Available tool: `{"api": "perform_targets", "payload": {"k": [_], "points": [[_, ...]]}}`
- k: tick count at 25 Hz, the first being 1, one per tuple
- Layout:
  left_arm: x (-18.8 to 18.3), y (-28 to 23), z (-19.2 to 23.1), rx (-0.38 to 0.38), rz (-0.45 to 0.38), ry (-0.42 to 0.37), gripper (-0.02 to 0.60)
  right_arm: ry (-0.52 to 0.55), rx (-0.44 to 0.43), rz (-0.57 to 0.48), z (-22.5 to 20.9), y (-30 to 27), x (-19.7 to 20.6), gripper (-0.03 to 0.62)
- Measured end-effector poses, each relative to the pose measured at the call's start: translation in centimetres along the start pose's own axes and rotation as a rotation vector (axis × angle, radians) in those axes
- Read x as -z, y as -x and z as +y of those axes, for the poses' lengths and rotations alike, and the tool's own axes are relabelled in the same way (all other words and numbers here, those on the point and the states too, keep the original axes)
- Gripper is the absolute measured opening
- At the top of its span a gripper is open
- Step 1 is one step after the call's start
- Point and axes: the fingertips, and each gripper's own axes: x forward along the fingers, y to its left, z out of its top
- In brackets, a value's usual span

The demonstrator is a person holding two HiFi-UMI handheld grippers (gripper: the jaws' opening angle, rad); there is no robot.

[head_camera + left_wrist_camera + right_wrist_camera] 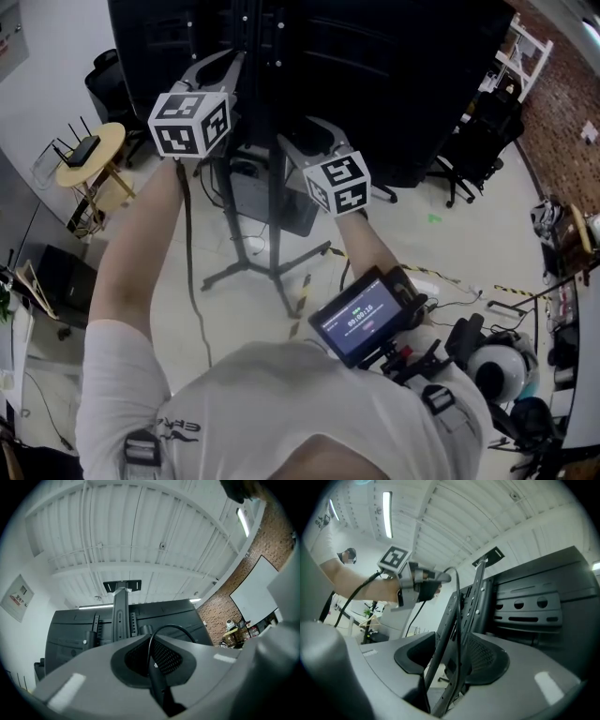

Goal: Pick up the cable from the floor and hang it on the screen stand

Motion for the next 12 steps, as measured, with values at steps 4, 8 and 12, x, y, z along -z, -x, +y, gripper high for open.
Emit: {"api": "perform_targets", "payload": {"k": [4,8,12], "points": [[-1.8,-0.4,-0.7,0.015,-0.026,-0.010,0.002,0.024,-0.010,0.107,0.6,-0.8,3.8,0.214],[-2.3,0.2,-0.3,0.014,-0.033,-0.012,0.001,0.023,0.016,0.154,0.5,-1.3,5.8,0.124],[-2.5,0.6,0.2,0.013,-0.033,-0.015,0.002,0.014,-0.009,0.168,1.5,-2.2,6.4,0.120]]}}
